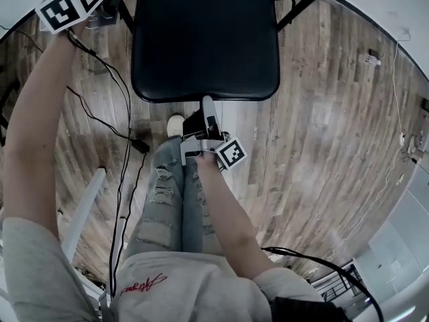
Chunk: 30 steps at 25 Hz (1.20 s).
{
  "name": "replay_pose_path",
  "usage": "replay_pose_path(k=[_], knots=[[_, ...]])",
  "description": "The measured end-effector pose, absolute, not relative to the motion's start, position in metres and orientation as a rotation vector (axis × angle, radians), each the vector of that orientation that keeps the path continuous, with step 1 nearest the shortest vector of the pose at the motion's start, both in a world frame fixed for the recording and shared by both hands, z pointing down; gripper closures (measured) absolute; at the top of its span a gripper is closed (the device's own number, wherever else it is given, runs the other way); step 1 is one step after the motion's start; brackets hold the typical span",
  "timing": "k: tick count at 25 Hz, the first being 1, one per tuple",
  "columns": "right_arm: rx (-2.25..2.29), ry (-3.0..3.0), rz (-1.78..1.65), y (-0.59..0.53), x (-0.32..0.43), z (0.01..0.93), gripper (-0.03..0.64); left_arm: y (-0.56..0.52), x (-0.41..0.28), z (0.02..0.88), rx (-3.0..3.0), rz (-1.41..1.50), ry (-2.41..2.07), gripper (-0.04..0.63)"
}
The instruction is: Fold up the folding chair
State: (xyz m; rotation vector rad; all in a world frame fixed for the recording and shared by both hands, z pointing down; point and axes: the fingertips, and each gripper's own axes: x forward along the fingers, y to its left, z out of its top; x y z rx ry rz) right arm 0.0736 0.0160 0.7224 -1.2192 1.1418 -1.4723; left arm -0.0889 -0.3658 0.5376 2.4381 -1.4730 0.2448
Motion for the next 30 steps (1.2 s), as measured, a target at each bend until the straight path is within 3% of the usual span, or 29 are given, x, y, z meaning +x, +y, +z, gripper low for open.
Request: replay_pose_path(k=[30], knots=[[-1.339,0.968,-1.678,-0.251,0.087,0.512,0.486,-0.488,-0.085,0.463,2.477,0.266,-1.585,0.565]])
